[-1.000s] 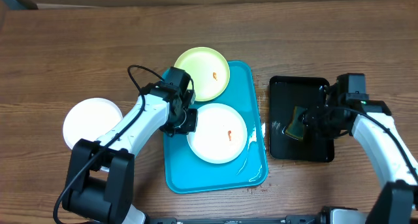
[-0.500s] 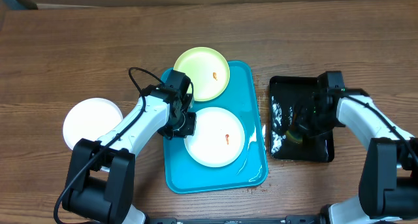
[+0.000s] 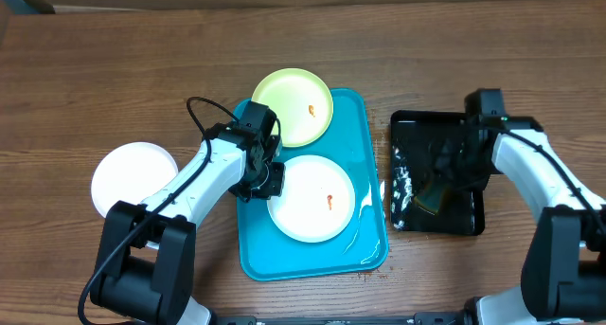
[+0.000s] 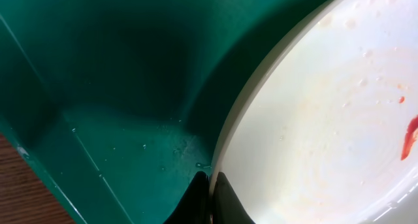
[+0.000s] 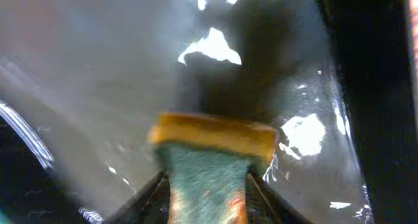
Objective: Clean dirty plates on tray and stack at the side
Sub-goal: 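Grasp the sponge in the black tray with the right gripper, then scrub the white plate with the sponge in the right gripper, then return the sponge to the black tray with the right gripper, then lift the white plate with the left gripper and stack it at left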
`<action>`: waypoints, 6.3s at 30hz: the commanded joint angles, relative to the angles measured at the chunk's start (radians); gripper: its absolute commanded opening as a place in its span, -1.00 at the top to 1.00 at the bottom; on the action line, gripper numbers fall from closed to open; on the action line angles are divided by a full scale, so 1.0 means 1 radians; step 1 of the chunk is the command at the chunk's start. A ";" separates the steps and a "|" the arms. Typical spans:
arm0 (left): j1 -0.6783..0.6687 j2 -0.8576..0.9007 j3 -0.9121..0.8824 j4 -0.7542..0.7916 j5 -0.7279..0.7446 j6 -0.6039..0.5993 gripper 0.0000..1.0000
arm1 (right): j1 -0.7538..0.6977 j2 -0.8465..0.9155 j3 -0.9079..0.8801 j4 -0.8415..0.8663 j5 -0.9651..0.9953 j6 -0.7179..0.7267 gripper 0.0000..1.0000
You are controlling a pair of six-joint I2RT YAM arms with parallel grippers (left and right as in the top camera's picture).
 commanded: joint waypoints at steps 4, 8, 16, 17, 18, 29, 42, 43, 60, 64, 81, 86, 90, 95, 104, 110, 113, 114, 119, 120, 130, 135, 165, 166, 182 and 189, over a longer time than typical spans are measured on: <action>-0.004 0.009 -0.010 0.016 -0.014 0.016 0.92 | 0.002 0.050 -0.070 0.047 -0.017 0.040 0.92; -0.004 0.009 -0.010 0.021 -0.014 0.016 0.92 | -0.015 0.048 -0.003 0.013 -0.016 0.039 0.92; -0.004 0.009 -0.010 0.018 -0.013 0.016 0.91 | -0.009 0.024 0.200 -0.124 -0.018 -0.044 0.11; -0.004 0.009 -0.010 0.018 -0.013 0.016 0.92 | -0.005 0.021 0.205 -0.147 -0.018 -0.043 0.04; -0.004 0.009 -0.010 0.018 -0.013 0.016 0.91 | -0.003 0.021 0.205 -0.161 -0.018 -0.043 0.02; -0.004 0.009 -0.010 0.021 -0.014 0.024 0.92 | 0.054 0.022 -0.041 -0.010 0.013 0.013 0.19; -0.004 0.009 -0.010 0.030 -0.014 0.024 0.92 | 0.054 -0.004 0.074 -0.130 0.043 -0.021 0.92; -0.004 0.009 -0.010 0.030 -0.014 0.024 0.91 | 0.055 -0.016 0.102 -0.158 0.042 -0.021 0.92; -0.004 0.009 -0.084 0.177 -0.021 0.042 0.92 | 0.542 -0.103 0.130 0.077 -0.216 0.129 0.92; -0.004 0.009 -0.157 0.210 -0.021 0.042 0.91 | 0.667 -0.029 0.114 0.207 -0.151 0.236 0.92; -0.002 0.009 -0.184 0.215 -0.021 0.038 0.92 | 0.636 0.191 0.114 0.160 0.048 0.436 0.92; -0.002 0.009 -0.184 0.218 -0.021 0.038 0.92 | 0.564 0.191 0.114 0.056 0.100 0.435 0.92; -0.002 0.009 -0.184 0.221 -0.021 0.038 0.91 | 0.549 0.191 0.116 -0.029 0.186 0.406 0.92; -0.002 0.009 -0.185 0.220 -0.022 0.038 0.92 | 0.549 0.188 0.157 -0.101 0.211 0.347 0.92; 0.001 0.009 -0.185 0.215 -0.024 0.038 0.92 | 0.535 0.078 0.290 -0.204 0.212 0.236 0.92; 0.001 0.009 -0.185 0.211 -0.021 0.039 0.91 | 0.412 -0.068 0.294 -0.249 0.208 0.198 0.92; 0.001 0.009 -0.183 0.201 -0.021 0.039 0.92 | 0.288 -0.080 0.284 -0.273 0.196 0.156 0.92; 0.001 0.009 -0.180 0.196 -0.021 0.039 0.92 | 0.259 -0.079 0.269 -0.262 0.183 0.131 0.91; 0.001 0.009 -0.117 0.133 -0.021 0.051 0.92 | 0.151 -0.064 0.123 -0.133 0.137 0.060 0.81; 0.001 0.009 -0.089 0.102 -0.021 0.051 0.92 | 0.140 -0.061 0.094 -0.106 0.128 0.060 0.81; -0.035 0.009 0.221 -0.166 -0.050 0.084 0.92 | 0.016 -0.089 0.150 -0.090 0.004 0.022 0.15; -0.114 0.009 0.416 -0.246 -0.085 0.083 0.92 | -0.176 -0.123 0.242 -0.153 -0.173 -0.026 0.06; -0.780 0.195 0.575 0.300 -1.153 0.294 0.92 | -0.268 -0.124 0.241 -0.247 -0.220 -0.100 0.01; -0.781 0.195 0.575 0.310 -1.175 0.294 0.92 | -0.268 -0.124 0.241 -0.247 -0.220 -0.100 0.01; -0.833 0.189 0.576 0.484 -1.431 0.501 0.92 | -0.268 -0.124 0.241 -0.247 -0.220 -0.100 -0.08; -0.790 0.130 0.577 0.255 -1.255 0.123 0.92 | -0.268 -0.124 0.241 -0.259 -0.220 -0.100 -0.08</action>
